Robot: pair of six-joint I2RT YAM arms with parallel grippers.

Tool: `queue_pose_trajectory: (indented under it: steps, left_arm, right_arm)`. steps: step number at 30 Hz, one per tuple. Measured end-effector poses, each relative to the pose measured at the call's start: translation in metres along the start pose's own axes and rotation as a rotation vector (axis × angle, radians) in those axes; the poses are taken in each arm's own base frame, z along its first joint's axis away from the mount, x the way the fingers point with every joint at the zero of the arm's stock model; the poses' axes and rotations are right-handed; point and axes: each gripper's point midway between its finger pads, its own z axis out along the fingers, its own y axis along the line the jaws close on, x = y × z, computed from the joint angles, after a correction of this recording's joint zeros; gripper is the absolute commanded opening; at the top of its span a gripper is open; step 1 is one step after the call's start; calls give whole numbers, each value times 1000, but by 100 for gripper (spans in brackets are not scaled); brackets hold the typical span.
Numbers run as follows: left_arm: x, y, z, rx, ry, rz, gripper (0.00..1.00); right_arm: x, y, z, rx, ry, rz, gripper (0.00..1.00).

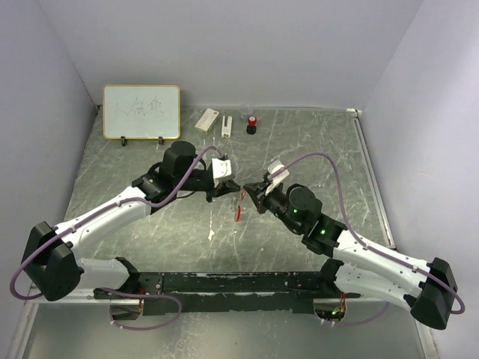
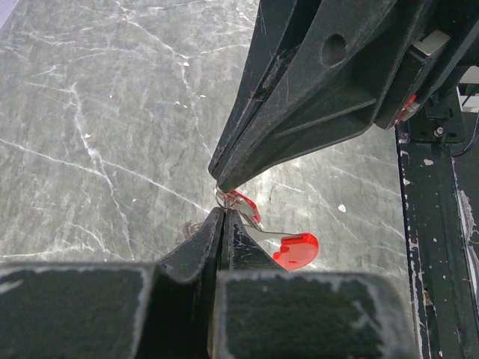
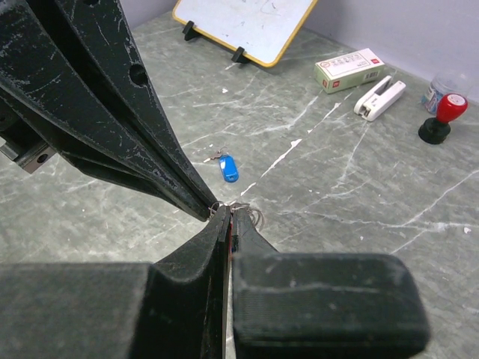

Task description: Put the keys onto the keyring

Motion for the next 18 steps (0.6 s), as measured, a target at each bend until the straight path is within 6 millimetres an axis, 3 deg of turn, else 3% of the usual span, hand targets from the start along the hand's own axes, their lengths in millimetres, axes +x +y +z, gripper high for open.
queue_pose_trajectory:
  steps: [18]
  left_arm:
    - [-15,6,-5,-53,-37,4,7]
  right_arm:
    - [-7,-6,-4,38,-21,20,0]
